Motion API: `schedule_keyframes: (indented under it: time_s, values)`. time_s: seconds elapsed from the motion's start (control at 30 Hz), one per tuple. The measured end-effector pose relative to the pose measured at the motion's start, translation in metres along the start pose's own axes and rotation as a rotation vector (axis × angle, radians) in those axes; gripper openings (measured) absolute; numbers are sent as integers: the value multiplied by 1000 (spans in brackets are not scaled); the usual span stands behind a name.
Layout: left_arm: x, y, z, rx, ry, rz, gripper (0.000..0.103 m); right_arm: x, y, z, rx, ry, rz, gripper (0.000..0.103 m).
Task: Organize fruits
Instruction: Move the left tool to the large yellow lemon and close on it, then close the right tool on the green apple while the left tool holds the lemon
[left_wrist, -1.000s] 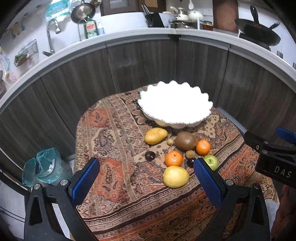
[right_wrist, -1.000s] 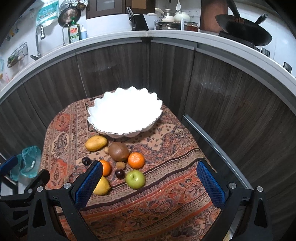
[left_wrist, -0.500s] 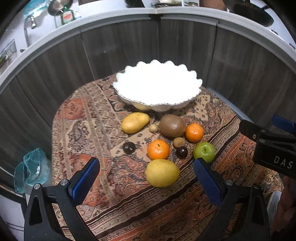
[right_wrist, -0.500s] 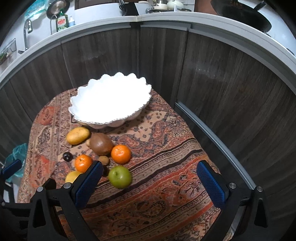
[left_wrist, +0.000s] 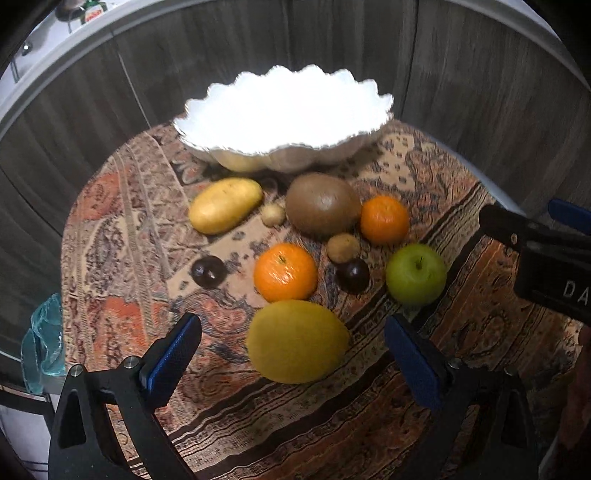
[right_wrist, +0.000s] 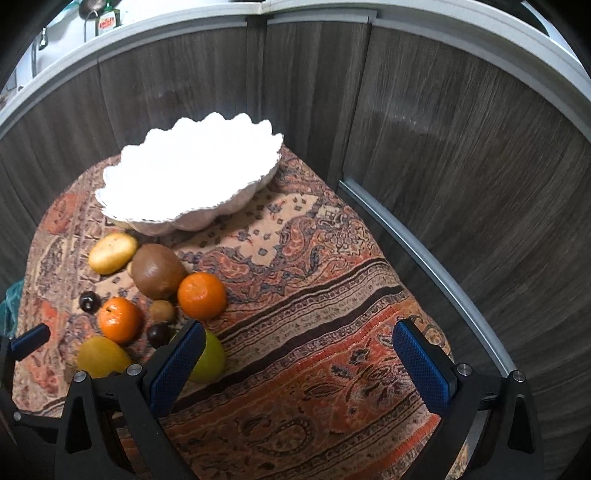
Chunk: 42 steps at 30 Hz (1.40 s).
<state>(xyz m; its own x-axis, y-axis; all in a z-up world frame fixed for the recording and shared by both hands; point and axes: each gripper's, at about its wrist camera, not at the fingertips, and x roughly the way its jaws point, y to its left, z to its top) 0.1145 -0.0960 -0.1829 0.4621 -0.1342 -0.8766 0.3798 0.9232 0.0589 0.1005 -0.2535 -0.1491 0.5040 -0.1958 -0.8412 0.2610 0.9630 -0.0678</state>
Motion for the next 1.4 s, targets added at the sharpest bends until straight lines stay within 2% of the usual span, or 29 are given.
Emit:
schedule_keyframes:
  time_s: [0.2,0.4,0.6,1.0,1.4]
  values:
    - [19,0,-2,6,45,-2,92,12,5,-4,-15,26,3,102]
    - [31,-5,-4,27,69,-12,79,15,8,-5,-27,35,-2,102]
    - [35,-6,-7,41,64,-1,69,14,13,-5,-48,30,-15,102]
    - [23,3,-10,33,23,-5,67,4,20,-4,-82,4,-17,102]
    - [-1,47,-14,-85,-28,41,67,8,51,-4,-144,30,35,102]
